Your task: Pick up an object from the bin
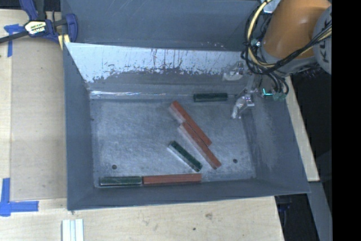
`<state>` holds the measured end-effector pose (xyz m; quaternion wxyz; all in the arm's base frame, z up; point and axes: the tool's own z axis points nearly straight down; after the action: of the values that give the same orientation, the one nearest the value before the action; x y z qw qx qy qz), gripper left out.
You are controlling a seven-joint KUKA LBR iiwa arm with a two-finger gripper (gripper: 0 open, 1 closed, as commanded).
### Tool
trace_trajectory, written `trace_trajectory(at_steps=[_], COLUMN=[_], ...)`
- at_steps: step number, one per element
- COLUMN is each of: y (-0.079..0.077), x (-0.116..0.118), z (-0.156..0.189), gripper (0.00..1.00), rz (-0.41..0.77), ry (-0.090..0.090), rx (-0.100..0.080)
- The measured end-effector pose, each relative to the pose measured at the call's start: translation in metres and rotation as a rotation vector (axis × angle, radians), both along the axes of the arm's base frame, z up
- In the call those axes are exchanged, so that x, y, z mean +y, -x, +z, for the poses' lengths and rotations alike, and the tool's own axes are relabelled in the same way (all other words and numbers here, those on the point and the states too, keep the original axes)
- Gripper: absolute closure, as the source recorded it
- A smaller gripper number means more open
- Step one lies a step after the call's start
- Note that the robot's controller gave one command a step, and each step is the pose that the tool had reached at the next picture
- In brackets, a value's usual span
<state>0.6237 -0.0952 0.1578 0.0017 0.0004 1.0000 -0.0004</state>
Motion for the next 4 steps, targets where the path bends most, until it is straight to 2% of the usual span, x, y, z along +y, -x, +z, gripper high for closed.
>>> trace_trajectory(at_steps=[1,2,3,4], y=[0.005,-0.001,0.001,0.001], x=[0.054,0.055,0.056,0.056], z=[-0.056,-0.068,-0.070,-0.069], gripper=[0.00,1.00,0.00,0.00], rz=[-0.068,-0.345,-0.341,-0.340], ry=[0.000,-0.002,-0.001,-0.001], rx=[-0.005,-0.002,0.011,0.010])
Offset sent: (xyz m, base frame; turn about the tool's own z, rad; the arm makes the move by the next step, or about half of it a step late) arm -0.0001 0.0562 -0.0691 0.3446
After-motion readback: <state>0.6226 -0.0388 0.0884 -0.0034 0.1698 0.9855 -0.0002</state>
